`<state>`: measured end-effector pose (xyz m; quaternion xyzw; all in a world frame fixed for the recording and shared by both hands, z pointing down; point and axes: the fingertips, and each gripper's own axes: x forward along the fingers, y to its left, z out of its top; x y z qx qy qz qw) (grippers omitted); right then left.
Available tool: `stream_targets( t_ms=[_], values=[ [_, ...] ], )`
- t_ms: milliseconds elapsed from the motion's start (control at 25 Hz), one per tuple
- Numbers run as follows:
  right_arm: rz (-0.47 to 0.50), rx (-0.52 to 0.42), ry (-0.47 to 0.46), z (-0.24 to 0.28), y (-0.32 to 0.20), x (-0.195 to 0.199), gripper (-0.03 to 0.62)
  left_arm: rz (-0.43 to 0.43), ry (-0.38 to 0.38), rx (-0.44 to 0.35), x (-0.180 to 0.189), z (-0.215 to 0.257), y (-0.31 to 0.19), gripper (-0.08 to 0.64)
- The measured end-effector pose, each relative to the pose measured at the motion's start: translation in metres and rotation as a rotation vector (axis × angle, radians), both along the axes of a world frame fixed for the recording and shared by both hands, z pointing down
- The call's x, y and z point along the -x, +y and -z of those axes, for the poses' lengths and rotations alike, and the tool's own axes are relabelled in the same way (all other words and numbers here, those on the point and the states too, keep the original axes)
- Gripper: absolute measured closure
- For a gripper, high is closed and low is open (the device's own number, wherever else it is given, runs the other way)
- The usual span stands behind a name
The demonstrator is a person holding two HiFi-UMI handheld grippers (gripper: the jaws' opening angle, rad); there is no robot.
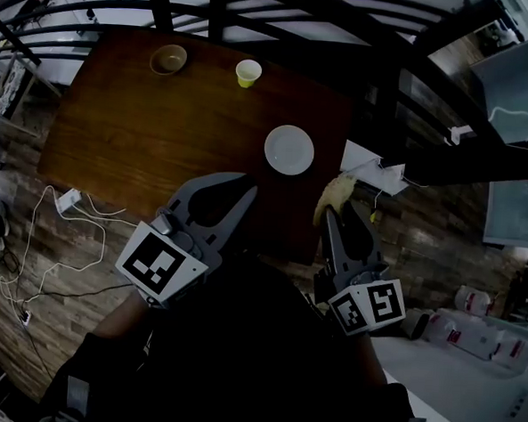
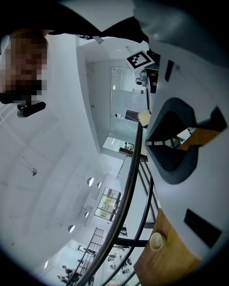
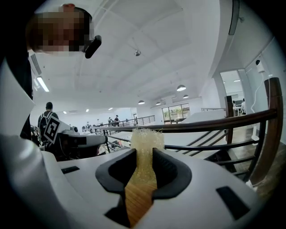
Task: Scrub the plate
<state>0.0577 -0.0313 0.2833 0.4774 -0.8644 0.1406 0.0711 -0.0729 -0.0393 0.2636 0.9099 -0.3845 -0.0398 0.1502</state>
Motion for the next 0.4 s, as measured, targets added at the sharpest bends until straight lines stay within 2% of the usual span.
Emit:
stream_targets(
  t_ms=[400],
  values=[
    [-0.011,0.003,0.014,-0.0038,-0.0047,-0.0055,0.466,-0.021,-0.001,0.009,-0.0086,-0.0071,-0.0093,0.523]
  ],
)
